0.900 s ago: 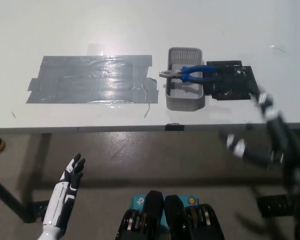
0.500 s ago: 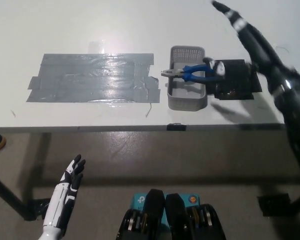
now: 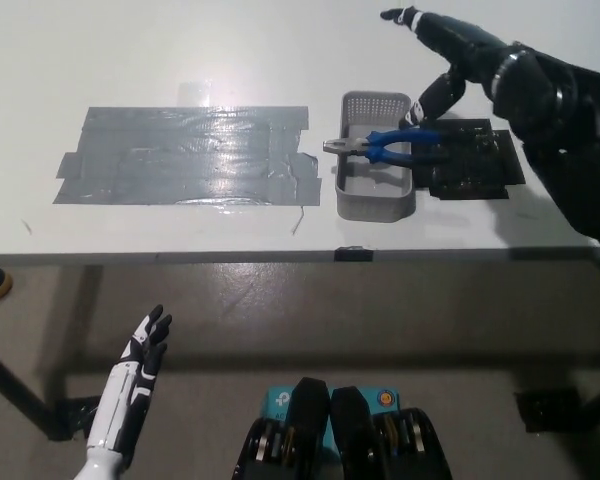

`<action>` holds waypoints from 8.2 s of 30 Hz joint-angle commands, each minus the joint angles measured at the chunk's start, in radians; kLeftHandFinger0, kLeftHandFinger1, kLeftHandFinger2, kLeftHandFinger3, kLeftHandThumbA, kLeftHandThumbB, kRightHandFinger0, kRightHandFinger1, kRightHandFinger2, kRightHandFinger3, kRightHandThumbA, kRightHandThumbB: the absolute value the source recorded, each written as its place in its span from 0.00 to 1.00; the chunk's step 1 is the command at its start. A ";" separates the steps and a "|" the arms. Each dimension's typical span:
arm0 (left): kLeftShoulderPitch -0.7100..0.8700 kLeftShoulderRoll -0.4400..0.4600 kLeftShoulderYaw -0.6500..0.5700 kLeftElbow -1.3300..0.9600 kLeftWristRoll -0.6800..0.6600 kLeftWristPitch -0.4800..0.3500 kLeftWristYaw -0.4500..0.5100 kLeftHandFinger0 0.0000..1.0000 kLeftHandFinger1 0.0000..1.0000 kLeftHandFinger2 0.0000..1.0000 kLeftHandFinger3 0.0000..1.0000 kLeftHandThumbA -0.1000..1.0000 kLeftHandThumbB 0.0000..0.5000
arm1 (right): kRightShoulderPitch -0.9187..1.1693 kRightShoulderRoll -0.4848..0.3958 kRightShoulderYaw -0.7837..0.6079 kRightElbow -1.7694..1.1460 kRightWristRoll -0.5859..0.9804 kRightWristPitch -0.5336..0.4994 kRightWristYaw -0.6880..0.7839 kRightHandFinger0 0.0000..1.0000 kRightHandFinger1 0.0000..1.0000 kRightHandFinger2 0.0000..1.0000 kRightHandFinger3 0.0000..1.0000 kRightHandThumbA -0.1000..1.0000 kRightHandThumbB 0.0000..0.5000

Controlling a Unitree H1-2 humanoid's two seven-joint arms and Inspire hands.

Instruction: The robot picks the blue plier placed on top of the container and places it on the grey area of the table

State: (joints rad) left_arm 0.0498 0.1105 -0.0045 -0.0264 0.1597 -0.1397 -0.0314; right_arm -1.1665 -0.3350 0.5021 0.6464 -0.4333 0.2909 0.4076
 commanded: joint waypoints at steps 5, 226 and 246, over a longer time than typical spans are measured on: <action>-0.024 0.014 -0.007 -0.029 0.017 -0.025 0.004 1.00 1.00 1.00 1.00 1.00 0.00 | -0.120 0.058 0.013 0.104 -0.035 0.034 0.060 1.00 1.00 1.00 1.00 1.00 0.81; -0.124 0.005 -0.006 -0.038 0.032 -0.040 0.037 1.00 1.00 1.00 1.00 1.00 0.00 | 1.071 0.126 -0.357 -1.075 0.595 -0.369 -0.548 1.00 1.00 1.00 1.00 0.98 0.20; -0.045 -0.009 0.013 -0.067 0.017 -0.041 0.025 1.00 1.00 1.00 1.00 1.00 0.01 | 1.098 0.137 -0.401 -0.758 0.571 -0.312 -0.356 1.00 1.00 1.00 1.00 1.00 0.10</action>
State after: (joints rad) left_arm 0.0013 0.1060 0.0048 -0.0623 0.1809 -0.1346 -0.0308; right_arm -0.0647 -0.2026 0.1090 -0.1056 0.1114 -0.0170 -0.0003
